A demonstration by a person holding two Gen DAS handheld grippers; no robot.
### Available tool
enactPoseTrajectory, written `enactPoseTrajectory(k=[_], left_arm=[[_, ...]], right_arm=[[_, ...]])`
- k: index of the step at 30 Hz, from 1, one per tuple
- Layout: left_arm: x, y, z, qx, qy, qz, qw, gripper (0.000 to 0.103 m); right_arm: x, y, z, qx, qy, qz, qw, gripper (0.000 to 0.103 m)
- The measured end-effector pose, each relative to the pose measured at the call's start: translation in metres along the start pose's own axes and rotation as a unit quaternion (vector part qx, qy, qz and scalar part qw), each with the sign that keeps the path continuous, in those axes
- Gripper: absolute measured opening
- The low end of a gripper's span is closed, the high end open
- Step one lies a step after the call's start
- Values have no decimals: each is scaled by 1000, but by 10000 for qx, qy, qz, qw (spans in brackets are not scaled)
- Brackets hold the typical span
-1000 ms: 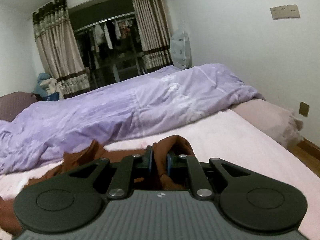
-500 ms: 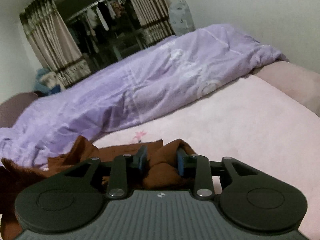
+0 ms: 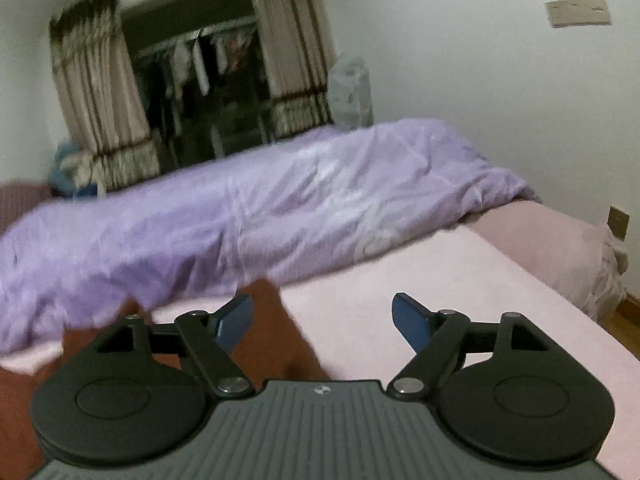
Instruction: Fold large clothes
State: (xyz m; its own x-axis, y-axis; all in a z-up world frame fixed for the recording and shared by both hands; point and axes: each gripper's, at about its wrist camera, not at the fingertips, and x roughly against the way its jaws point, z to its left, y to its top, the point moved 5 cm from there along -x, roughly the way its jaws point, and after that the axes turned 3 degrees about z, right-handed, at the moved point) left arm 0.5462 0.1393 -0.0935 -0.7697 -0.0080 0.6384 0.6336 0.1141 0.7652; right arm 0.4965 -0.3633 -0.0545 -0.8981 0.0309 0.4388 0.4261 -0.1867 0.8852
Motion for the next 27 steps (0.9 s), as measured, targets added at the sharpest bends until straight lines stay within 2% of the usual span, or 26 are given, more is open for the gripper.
enactPoseTrajectory(k=[3,4,5,6,7,8,9,11,13,14,17,18,20,21,23,24,25,26,27], left_arm=[[-27,-13,-11,-188,-17,304,9994,83],[-35,-17,-14,-224,-21,365,9991,80],[-42,-21,-17,-234,-65,423,9988,70],[-48,-26,-20,-189,-169,522,9983,29],[-53,-28,-21,-76,-236,617,9978,13],[-52,-26,-21,2,-220,517,9984,12],[-47,-24,-22,-11,-152,283,9995,9],[-35,-17,-22,31,-57,-105,9999,9],[-39,-13,-18,203,307,42,9993,10],[-49,-16,-19,251,425,176,9986,10],[-94,-43,-29,-156,823,508,9952,12],[-99,-49,-31,-211,926,398,9947,13],[-94,-52,-35,-283,1049,243,9938,16],[-93,-52,-33,-269,1074,225,9936,23],[-92,-56,-22,-91,1141,194,9932,49],[-90,-54,-15,11,1219,160,9924,65],[-83,-52,-9,67,1230,123,9923,72],[-73,-49,-5,74,1192,148,9927,76],[-62,-46,-1,101,1204,161,9925,89]], right_arm=[[-19,-9,9,328,-13,255,9991,93],[-26,-12,11,394,-35,323,9987,93],[-33,-16,11,466,-28,360,9983,93],[-39,-19,12,534,-12,362,9979,84],[-42,-22,12,578,22,358,9977,31],[-44,-24,13,512,82,415,9978,0],[-40,-23,11,355,25,267,9990,4],[-31,-17,16,340,-122,-106,9993,4],[-35,-14,20,387,-367,-136,9985,4],[-45,-16,21,296,-425,59,9986,4],[-97,-40,19,-32,-661,984,9929,4],[-109,-50,19,-5,-725,1060,9917,6],[-104,-53,29,445,-951,862,9907,6],[-103,-53,32,552,-1031,873,9893,6],[-102,-53,30,594,-1018,923,9887,7],[-100,-51,28,594,-1014,945,9886,14],[-94,-47,26,579,-923,961,9894,29],[-89,-43,22,564,-869,974,9898,35],[-79,-38,16,529,-818,1012,9901,57]])
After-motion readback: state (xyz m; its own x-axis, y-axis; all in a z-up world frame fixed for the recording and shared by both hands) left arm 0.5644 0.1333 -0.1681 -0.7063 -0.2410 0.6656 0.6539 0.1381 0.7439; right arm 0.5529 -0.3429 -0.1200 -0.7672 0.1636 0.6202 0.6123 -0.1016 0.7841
